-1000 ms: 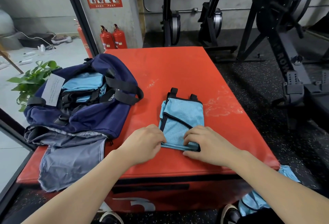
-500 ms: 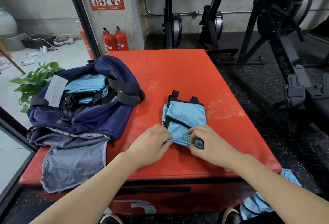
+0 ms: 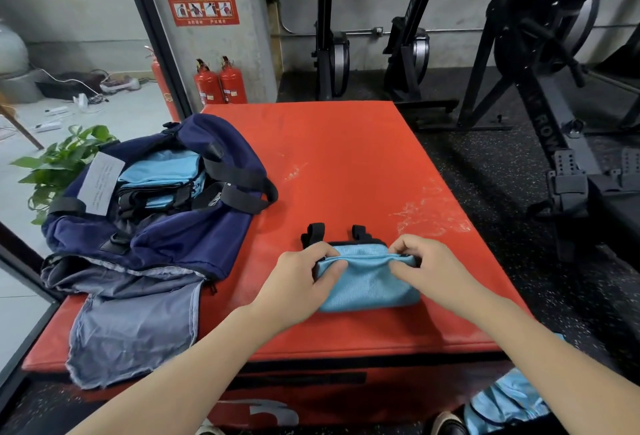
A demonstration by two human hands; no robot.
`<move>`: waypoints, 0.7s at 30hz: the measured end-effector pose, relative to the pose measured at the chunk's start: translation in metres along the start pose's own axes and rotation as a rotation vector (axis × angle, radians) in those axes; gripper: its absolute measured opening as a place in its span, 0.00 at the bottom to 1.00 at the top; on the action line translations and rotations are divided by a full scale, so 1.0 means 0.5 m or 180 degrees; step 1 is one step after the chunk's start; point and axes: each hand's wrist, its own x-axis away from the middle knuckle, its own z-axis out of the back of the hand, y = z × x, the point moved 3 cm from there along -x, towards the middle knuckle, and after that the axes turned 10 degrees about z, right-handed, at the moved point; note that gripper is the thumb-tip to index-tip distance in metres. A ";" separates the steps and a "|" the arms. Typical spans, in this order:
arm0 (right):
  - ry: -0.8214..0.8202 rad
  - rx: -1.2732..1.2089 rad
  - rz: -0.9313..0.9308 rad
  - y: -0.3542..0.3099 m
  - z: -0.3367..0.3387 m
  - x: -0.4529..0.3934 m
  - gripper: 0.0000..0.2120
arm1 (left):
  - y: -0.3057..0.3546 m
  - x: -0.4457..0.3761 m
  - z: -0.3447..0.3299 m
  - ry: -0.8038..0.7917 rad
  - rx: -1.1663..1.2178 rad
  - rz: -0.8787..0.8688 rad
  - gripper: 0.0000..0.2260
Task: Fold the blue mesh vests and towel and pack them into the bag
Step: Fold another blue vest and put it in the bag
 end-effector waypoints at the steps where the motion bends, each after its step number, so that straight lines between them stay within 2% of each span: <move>1: 0.0038 -0.0016 -0.0001 0.003 0.000 -0.007 0.06 | -0.001 -0.005 0.000 0.0086 0.0002 0.0067 0.04; 7: 0.0527 0.0054 -0.0037 0.023 -0.014 -0.053 0.03 | -0.016 -0.047 -0.001 0.0474 -0.0059 0.0582 0.02; 11: 0.0424 0.0679 -0.0144 0.043 -0.028 -0.073 0.02 | -0.032 -0.068 -0.009 0.0442 -0.0462 0.0733 0.02; 14: 0.0222 0.1025 -0.0306 0.051 -0.040 -0.077 0.05 | -0.049 -0.077 -0.023 0.0403 -0.1290 0.0401 0.07; 17: 0.0225 0.1122 -0.0363 0.047 -0.041 -0.078 0.07 | -0.045 -0.088 -0.030 0.0212 -0.1306 -0.0208 0.10; 19: 0.0212 0.1200 -0.0377 0.045 -0.041 -0.077 0.07 | -0.040 -0.090 -0.036 -0.0115 -0.1334 -0.0306 0.10; 21: 0.0231 0.1241 -0.0422 0.043 -0.038 -0.073 0.09 | -0.036 -0.091 -0.038 -0.0325 -0.1523 -0.0154 0.09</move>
